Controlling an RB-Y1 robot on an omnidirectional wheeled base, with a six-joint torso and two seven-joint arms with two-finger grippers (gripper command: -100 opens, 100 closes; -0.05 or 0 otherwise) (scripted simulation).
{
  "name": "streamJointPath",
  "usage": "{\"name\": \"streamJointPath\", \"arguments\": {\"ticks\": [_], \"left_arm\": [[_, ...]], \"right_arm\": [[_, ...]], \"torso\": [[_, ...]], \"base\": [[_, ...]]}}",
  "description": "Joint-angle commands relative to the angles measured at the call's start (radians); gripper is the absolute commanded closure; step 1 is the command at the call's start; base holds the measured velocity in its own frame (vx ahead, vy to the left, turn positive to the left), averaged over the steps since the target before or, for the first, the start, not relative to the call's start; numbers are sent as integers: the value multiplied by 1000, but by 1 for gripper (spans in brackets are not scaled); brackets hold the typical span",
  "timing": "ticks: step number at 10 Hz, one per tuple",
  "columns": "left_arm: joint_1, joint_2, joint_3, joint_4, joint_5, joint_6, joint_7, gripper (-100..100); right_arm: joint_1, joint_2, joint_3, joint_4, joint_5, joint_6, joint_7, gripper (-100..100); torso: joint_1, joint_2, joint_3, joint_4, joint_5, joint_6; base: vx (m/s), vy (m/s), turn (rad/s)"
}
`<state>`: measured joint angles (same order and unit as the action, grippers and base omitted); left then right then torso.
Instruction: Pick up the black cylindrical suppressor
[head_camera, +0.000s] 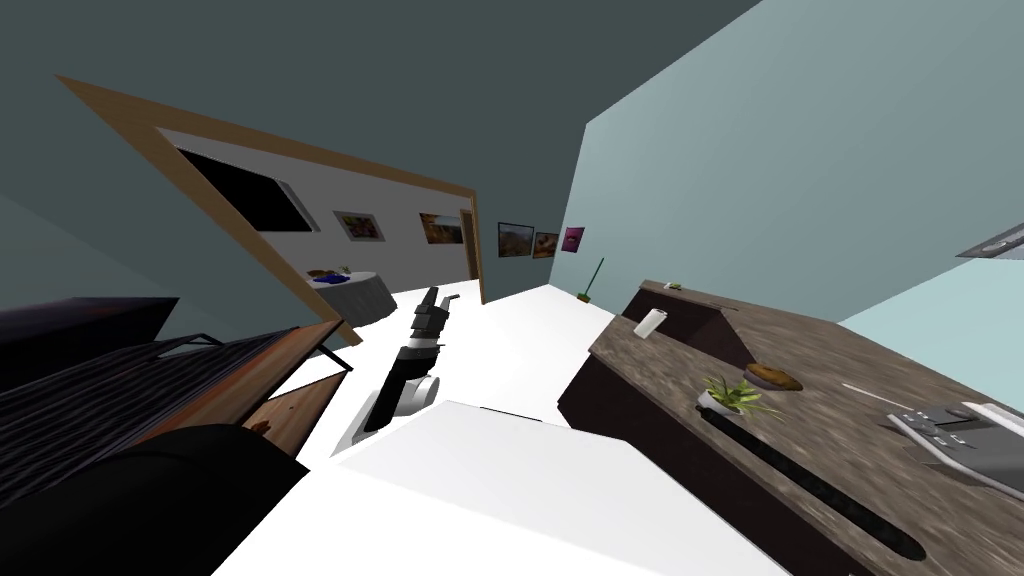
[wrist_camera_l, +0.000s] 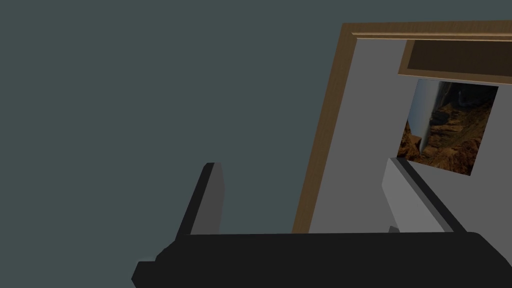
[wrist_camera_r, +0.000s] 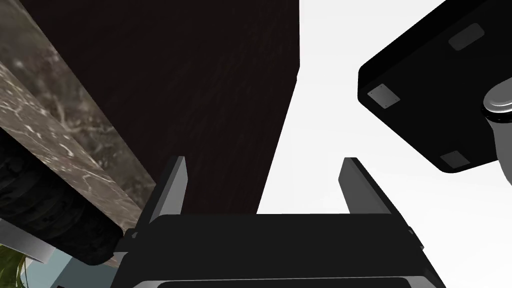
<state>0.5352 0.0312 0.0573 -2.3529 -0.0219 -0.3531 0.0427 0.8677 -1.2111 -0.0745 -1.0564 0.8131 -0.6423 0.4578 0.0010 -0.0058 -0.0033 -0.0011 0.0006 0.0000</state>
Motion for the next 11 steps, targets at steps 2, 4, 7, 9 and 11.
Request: {"name": "streamJointPath", "arguments": {"ticks": [2,4,7,9,11], "left_arm": [[0,0,0,0,0,0,0,0],[0,0,0,0,0,0,0,0],[0,0,0,0,0,0,0,0],[0,0,0,0,0,0,0,0],[0,0,0,0,0,0,0,0]], "right_arm": [[-18,-56,-4,68,46,-23,-13,-100],[-24,-82,-10,114,72,-38,-18,-100],[-31,-103,-15,161,97,-54,-25,-100],[-48,-133,-23,221,139,-85,-43,-100],[-58,-140,-25,248,156,-100,-55,-100]], "torso": [[-1,1,0,0,0,0],[0,0,0,0,0,0],[0,0,0,0,0,0],[0,0,0,0,0,0],[-1,-1,-1,0,-1,0]], "base": [[78,2,35],[93,8,31],[91,6,23],[117,8,32],[102,-19,17]]}}
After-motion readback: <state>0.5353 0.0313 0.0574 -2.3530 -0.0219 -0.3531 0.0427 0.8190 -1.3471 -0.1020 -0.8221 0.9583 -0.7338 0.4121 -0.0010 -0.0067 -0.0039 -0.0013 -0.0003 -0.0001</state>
